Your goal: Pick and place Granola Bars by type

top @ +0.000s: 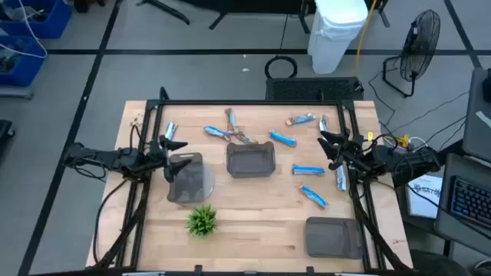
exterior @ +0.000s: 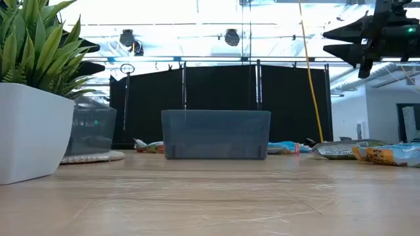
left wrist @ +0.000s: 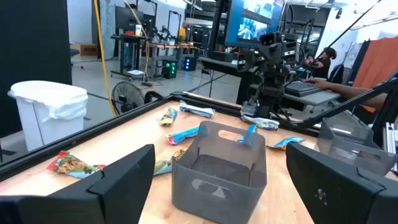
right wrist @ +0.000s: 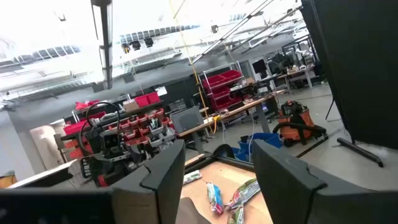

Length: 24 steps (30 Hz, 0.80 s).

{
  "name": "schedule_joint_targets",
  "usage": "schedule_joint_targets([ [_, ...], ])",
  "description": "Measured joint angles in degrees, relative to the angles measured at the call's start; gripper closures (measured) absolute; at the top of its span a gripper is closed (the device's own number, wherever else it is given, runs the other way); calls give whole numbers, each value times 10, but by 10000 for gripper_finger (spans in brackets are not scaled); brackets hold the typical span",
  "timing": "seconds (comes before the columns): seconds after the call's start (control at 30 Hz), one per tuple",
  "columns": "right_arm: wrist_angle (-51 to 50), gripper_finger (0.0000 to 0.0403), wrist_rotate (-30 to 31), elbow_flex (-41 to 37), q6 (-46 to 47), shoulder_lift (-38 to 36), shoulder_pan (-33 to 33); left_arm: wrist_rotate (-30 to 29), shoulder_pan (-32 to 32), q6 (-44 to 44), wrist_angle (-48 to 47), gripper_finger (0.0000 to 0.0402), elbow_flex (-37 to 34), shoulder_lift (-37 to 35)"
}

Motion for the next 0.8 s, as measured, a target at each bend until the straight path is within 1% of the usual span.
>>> schedule_joint_targets([
  [0.43, 0, 222, 0, 0, 1, 0, 0, 0, 0, 0, 0, 41, 0, 0],
  [0.6, 2, 222, -3, 0, 46, 0, 0, 0, 0, 0, 0, 41, 0, 0],
  [0.73, 17, 222, -56, 1, 28, 0, 0, 0, 0, 0, 0, 41, 0, 0],
  [0.8, 8, 222, -67, 8, 28, 0, 0, 0, 0, 0, 0, 41, 0, 0],
])
